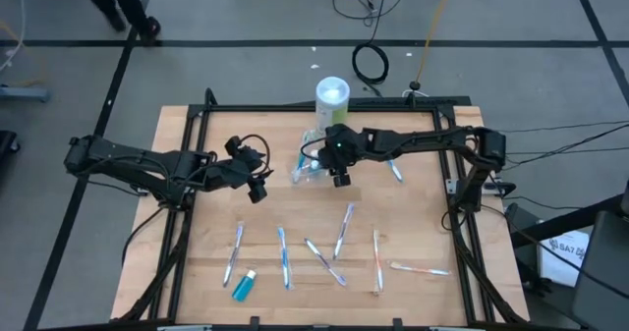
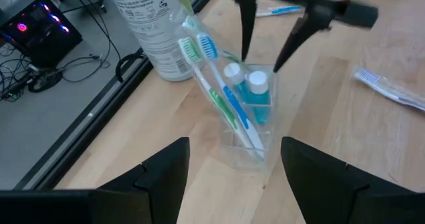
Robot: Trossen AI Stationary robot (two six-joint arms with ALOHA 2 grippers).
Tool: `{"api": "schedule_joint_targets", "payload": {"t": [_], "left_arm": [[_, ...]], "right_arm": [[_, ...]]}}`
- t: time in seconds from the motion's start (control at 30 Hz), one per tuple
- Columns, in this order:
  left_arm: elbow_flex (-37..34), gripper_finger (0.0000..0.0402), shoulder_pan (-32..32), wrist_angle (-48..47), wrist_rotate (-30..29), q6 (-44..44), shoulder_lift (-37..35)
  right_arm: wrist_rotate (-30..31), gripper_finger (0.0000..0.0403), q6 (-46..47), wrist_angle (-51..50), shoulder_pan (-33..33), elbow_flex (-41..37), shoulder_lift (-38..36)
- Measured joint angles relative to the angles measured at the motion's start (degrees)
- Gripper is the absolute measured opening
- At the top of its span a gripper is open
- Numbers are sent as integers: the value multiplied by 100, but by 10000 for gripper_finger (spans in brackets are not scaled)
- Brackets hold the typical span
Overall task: Pick & Place toothbrushing station
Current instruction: Put the top blue toothbrush into the transparent organizer
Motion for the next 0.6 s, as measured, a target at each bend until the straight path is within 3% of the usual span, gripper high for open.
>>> {"api": "schedule_joint_targets", "payload": {"t": [0.4, 0.6], "left_arm": [[0, 244, -34, -9, 44, -63, 0], [0, 244, -126, -9, 233, -184, 0]], "right_arm": [[33, 193, 1580, -1412, 101, 4, -1329], [1243, 198, 2864, -2139, -105, -378, -1675]]}}
